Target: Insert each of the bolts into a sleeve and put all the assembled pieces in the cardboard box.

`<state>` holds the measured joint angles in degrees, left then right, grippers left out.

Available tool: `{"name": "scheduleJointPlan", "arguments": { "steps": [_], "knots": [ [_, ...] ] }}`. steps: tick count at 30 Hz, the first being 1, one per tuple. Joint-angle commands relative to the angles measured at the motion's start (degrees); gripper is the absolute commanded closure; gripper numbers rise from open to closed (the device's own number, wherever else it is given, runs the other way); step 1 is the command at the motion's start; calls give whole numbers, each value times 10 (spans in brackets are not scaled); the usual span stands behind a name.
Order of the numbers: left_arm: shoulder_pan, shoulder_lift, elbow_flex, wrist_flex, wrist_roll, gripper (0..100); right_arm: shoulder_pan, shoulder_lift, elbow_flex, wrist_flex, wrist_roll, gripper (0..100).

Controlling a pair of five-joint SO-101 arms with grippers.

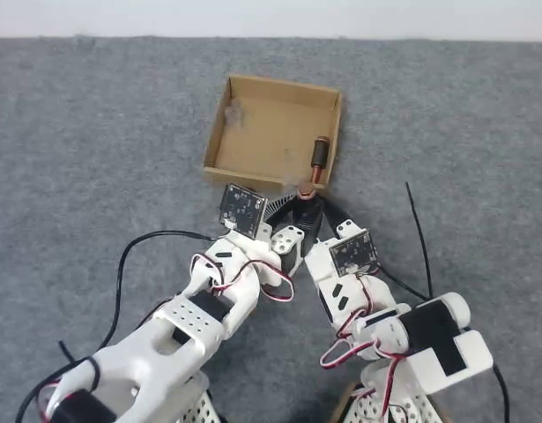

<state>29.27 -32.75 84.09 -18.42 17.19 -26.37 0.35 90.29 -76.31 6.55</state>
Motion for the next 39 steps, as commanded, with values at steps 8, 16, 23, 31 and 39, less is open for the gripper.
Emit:
{"name": "scheduleJointPlan", "arguments": {
  "steps": [8,16,23,31,39],
  "knots": [
    [3,-67,1,2,2,855,17,-25,-9,-11,4,992],
    [3,-286,19,195,2,855,16,-25,-13,7,4,992],
    [-62,-486,20,338,-1,855,17,-25,-21,30,4,992],
    [-211,-620,98,363,-1,859,23,-25,-18,32,4,992],
    [-332,-681,127,514,-2,859,51,-25,-31,32,4,992]
  ]
}}
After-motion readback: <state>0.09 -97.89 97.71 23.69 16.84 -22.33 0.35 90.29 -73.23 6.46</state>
